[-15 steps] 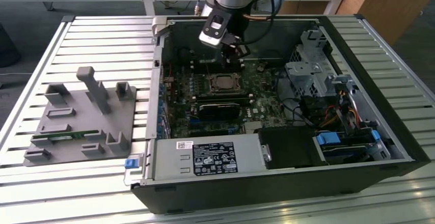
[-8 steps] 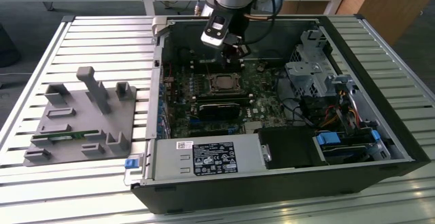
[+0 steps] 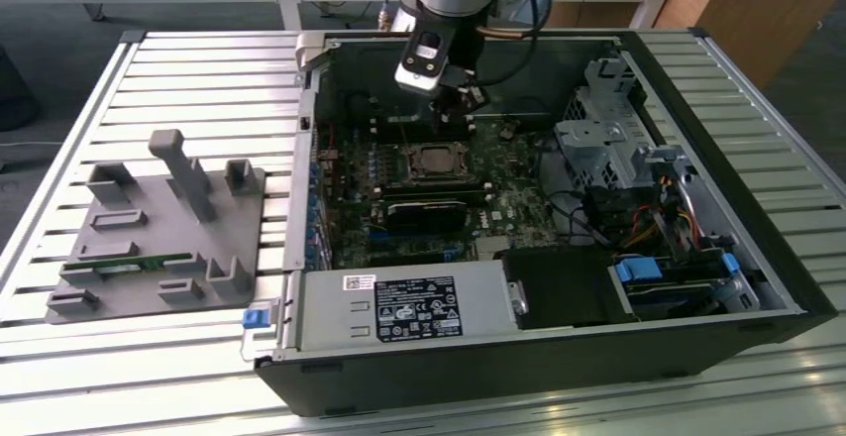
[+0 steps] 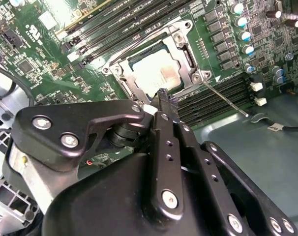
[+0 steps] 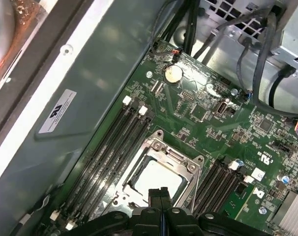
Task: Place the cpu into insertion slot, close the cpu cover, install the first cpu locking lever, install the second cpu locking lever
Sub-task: 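Install the first cpu locking lever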
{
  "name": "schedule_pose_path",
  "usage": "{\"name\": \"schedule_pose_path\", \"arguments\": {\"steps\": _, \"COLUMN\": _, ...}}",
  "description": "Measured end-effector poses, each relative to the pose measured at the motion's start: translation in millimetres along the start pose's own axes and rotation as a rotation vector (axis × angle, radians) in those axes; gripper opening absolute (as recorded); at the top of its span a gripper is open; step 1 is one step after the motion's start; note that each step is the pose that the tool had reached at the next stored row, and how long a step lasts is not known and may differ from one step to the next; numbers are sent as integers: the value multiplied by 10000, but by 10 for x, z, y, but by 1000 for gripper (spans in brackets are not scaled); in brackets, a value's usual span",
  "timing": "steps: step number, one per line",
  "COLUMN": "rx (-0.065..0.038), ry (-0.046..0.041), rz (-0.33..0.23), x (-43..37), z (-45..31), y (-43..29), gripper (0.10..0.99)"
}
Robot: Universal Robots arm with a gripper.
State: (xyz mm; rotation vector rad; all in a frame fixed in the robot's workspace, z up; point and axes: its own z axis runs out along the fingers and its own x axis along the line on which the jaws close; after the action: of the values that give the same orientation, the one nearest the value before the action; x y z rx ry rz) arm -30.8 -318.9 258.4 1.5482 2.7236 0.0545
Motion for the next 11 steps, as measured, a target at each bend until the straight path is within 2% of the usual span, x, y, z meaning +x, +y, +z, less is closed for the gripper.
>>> {"name": "schedule_pose_path", "arguments": {"steps": 11, "rx": 7, "ry": 24, "rz": -718, "x": 0, "z": 0, "y": 0, "gripper": 106}}
